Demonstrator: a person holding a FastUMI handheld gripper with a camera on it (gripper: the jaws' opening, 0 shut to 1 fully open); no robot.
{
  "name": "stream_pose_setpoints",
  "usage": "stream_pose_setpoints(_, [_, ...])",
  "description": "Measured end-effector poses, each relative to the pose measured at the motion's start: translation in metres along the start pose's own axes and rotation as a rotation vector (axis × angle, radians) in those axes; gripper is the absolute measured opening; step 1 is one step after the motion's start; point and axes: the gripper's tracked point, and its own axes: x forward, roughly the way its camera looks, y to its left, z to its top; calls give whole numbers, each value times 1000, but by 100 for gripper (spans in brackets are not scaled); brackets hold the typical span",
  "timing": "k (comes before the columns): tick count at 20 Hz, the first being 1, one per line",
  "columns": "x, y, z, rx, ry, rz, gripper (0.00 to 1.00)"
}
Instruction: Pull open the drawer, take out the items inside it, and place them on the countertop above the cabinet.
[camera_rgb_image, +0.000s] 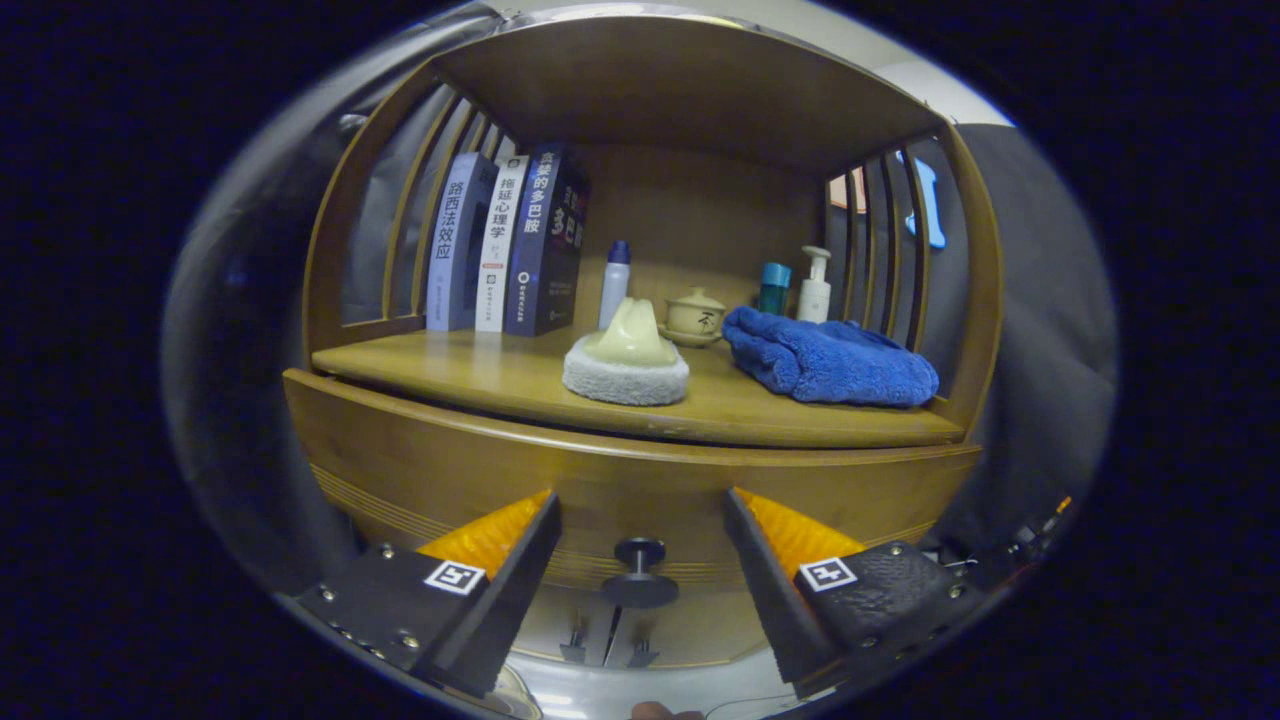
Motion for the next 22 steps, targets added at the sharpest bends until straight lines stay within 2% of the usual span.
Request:
stream_pose_setpoints(17, [8, 0, 2, -23, -2, -15, 99])
stream_pose_setpoints(22, [7, 1, 3, -22, 2, 13, 99])
